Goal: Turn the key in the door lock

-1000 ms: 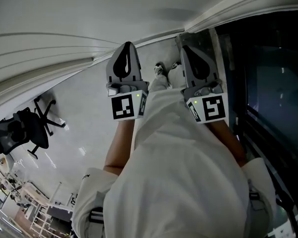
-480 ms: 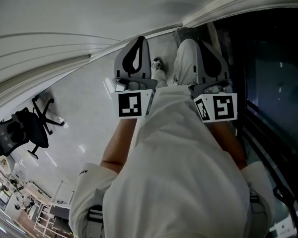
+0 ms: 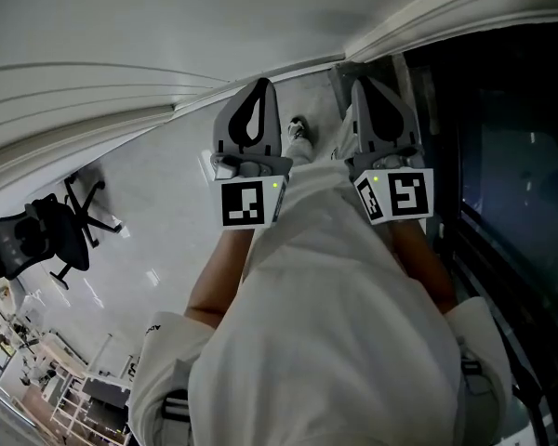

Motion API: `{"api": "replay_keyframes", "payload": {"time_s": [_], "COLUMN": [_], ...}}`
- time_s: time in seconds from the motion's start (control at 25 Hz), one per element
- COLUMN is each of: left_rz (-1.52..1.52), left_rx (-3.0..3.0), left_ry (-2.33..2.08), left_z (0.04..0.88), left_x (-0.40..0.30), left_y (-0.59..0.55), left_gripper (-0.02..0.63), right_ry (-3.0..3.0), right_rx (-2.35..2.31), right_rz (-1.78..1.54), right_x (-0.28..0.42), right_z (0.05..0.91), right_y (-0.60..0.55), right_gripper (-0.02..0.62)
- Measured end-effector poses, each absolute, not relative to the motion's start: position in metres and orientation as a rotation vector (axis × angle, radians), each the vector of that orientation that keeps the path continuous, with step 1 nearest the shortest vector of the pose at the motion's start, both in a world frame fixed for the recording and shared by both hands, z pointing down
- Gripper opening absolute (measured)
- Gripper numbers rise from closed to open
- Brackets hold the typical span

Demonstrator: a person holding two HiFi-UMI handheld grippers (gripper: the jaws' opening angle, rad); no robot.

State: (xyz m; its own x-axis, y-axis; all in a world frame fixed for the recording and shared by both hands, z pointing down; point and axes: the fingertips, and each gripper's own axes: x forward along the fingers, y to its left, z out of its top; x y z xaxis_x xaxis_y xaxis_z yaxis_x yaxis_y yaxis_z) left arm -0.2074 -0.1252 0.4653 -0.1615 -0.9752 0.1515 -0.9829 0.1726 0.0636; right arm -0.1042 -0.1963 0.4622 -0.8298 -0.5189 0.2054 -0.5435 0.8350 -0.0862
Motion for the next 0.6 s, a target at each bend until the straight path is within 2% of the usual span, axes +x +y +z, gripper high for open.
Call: {"api": "replay_keyframes", "payload": {"time_s": [0.6], "left_rz": [0.202], "left_rx": [1.824], "left_ry": [-2.323], "left_z": [0.466], "left_x": [-0.206], "left_y": [-0.117], "left_gripper": [0.009], "right_ry": [-2.849], "right_rx": [0.579], "right_rz": [0.391], "right_x": [-0.131], "right_z": [0.485], "right_y": [-0.177], "right_gripper": [0.002]}}
